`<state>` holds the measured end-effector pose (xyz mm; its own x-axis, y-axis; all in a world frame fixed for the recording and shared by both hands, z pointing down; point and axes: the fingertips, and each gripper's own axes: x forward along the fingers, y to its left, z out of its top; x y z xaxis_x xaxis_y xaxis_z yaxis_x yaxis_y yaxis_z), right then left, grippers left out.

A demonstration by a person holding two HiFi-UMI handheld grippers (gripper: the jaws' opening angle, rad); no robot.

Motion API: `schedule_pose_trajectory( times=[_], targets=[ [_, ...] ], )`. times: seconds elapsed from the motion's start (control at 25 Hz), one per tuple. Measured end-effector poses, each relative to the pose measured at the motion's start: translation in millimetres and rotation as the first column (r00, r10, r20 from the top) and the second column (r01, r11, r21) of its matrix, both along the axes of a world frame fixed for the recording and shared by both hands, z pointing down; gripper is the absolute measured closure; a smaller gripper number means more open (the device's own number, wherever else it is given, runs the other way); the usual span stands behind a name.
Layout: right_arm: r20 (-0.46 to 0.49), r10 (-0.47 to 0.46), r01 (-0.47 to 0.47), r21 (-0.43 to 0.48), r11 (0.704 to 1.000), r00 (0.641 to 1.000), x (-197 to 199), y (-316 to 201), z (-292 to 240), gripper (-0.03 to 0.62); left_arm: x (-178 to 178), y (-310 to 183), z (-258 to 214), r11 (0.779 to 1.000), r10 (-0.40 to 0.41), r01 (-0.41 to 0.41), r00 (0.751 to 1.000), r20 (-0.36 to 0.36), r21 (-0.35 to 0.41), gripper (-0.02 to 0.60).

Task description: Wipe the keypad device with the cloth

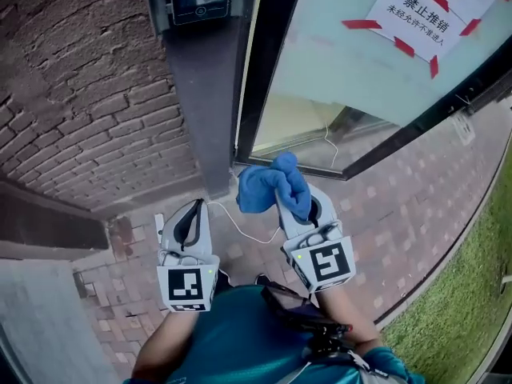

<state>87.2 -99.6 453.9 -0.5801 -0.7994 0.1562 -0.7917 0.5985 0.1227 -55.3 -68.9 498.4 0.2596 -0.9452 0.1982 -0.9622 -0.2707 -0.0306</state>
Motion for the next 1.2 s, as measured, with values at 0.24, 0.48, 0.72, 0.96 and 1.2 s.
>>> schedule_pose_trajectory(
  times=[0.24,0.48,0.72,0.96,1.2],
  targets=[
    [0.038,-0.052,0.052,0.005,0.999,0.998,58,42,12,0.545,62,51,5,0.999,-0.043,0.044,0.999,0.020,-0.023,0.578],
    [0.096,-0.056,0.059,-0.029,0.998,0.994,115,83,16,0.545,118,106,13,0.996,-0.062,0.067,0.994,0.086,-0.056,0.577],
    [0.130,-0.058,0.068,-0.071,0.995,0.990,142,119,45,0.545,132,144,23,0.991,-0.081,0.093,0.989,0.124,-0.099,0.577],
    [0.134,-0.077,0.093,-0.115,0.989,0.988,131,150,50,0.545,131,162,16,0.992,-0.089,0.099,0.988,0.123,-0.079,0.577],
    [0.085,-0.073,0.080,-0.089,0.993,0.994,115,178,45,0.545,107,192,16,0.991,-0.103,0.109,0.991,0.087,-0.075,0.577]
  ],
)
